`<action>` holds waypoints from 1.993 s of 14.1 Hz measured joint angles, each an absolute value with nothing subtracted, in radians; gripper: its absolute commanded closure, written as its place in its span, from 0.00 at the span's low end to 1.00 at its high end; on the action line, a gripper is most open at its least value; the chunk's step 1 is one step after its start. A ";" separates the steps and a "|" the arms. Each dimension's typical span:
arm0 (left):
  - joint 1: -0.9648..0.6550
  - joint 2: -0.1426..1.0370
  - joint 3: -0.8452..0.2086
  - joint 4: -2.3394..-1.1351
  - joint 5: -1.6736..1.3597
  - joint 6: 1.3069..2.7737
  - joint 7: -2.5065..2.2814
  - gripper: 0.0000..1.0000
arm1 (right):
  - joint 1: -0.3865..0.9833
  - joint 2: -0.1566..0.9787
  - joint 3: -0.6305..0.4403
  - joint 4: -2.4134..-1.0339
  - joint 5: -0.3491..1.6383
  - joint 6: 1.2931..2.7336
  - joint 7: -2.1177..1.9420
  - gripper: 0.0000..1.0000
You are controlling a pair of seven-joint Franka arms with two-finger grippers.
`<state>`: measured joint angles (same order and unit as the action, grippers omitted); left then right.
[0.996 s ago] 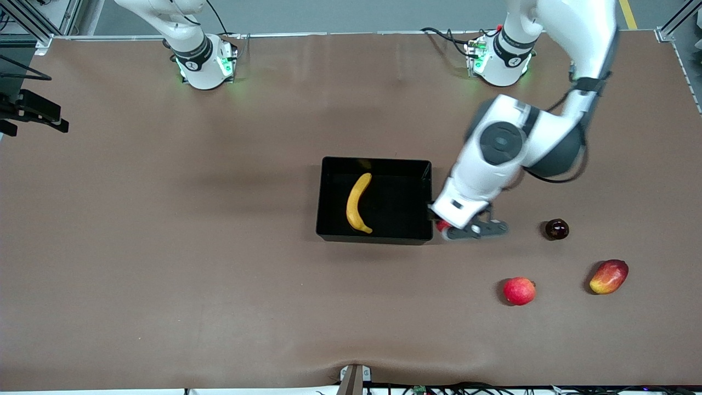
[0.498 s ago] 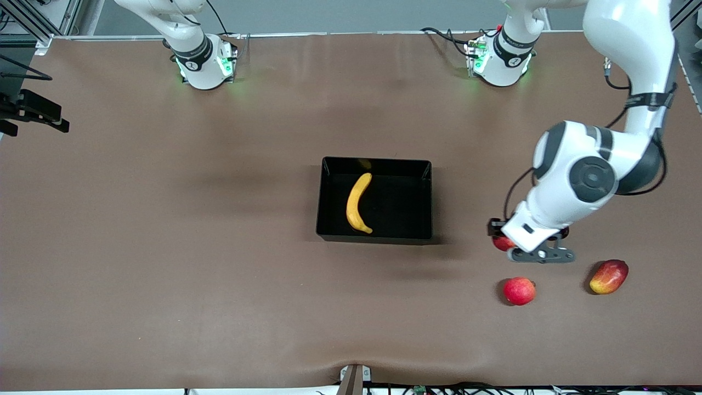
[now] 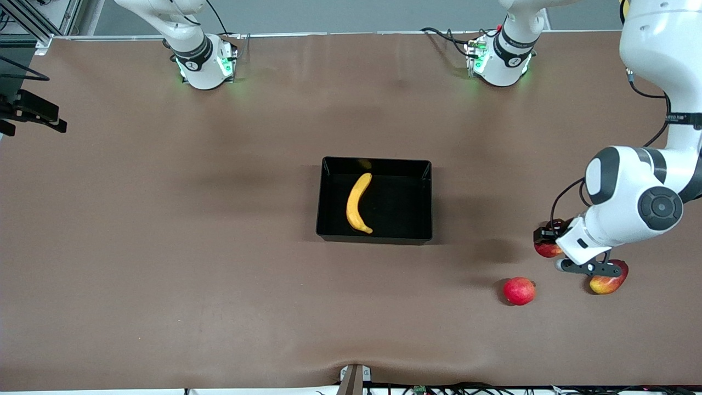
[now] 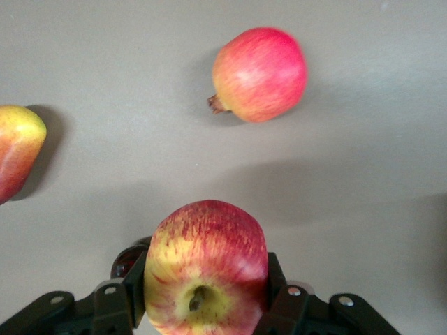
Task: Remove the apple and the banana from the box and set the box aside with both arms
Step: 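Carry the apple out of the tray and set it beside the pomegranate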
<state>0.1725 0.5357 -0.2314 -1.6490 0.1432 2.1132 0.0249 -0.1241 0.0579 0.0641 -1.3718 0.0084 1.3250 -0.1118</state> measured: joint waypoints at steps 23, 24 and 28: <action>0.181 0.605 -0.272 -1.630 0.183 2.183 -0.019 0.00 | -0.125 0.059 0.059 -1.372 0.008 1.327 -0.112 0.00; 0.176 0.570 -0.295 -1.628 0.183 2.146 -0.056 0.00 | -0.125 0.059 0.059 -1.372 0.008 1.327 -0.112 0.00; 0.160 0.489 -0.428 -1.633 0.183 2.038 -0.282 0.00 | -0.125 0.059 0.059 -1.372 0.008 1.327 -0.112 0.00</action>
